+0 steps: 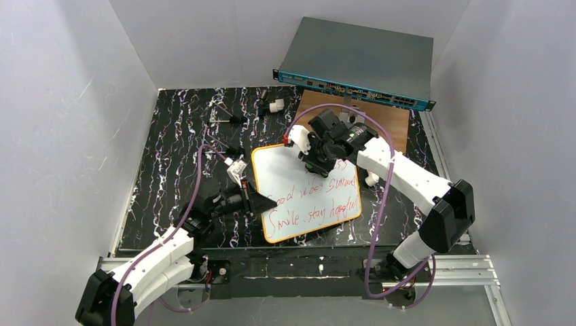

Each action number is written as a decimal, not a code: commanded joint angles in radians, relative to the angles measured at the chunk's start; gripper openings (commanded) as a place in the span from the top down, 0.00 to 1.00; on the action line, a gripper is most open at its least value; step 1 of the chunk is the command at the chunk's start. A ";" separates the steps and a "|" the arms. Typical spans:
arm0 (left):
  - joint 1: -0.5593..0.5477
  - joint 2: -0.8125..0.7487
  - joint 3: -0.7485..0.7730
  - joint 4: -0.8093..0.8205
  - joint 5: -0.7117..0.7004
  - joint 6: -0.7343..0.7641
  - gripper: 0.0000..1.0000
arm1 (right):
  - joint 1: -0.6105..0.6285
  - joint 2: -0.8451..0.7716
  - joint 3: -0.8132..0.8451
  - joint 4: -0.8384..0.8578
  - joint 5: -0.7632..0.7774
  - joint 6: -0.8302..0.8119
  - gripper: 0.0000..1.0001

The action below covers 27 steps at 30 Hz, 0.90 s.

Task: Erase the whiteboard
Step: Erase the whiteboard at the center of the board.

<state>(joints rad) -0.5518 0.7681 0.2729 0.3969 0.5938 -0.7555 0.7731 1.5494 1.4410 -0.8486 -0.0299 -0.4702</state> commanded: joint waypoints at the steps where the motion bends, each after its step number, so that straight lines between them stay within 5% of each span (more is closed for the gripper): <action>1: -0.008 -0.036 0.037 0.158 0.075 0.037 1.00 | -0.003 -0.034 -0.013 0.019 -0.077 0.003 0.99; 10: -0.008 -0.024 0.029 0.184 0.076 0.022 1.00 | 0.112 -0.003 -0.003 -0.016 -0.136 -0.040 0.99; 16: -0.008 -0.046 0.028 0.164 0.071 0.029 1.00 | 0.073 0.021 0.016 0.089 0.174 0.017 0.99; 21: -0.008 -0.036 0.030 0.176 0.080 0.028 1.00 | 0.010 0.002 -0.009 0.138 0.261 0.029 0.99; 27: -0.008 -0.031 0.037 0.178 0.083 0.027 1.00 | 0.009 -0.024 -0.046 0.087 0.098 0.007 0.99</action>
<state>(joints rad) -0.5518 0.7689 0.2718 0.4004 0.5831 -0.7757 0.7773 1.5539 1.4155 -0.7753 0.1322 -0.4557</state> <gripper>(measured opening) 0.053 0.275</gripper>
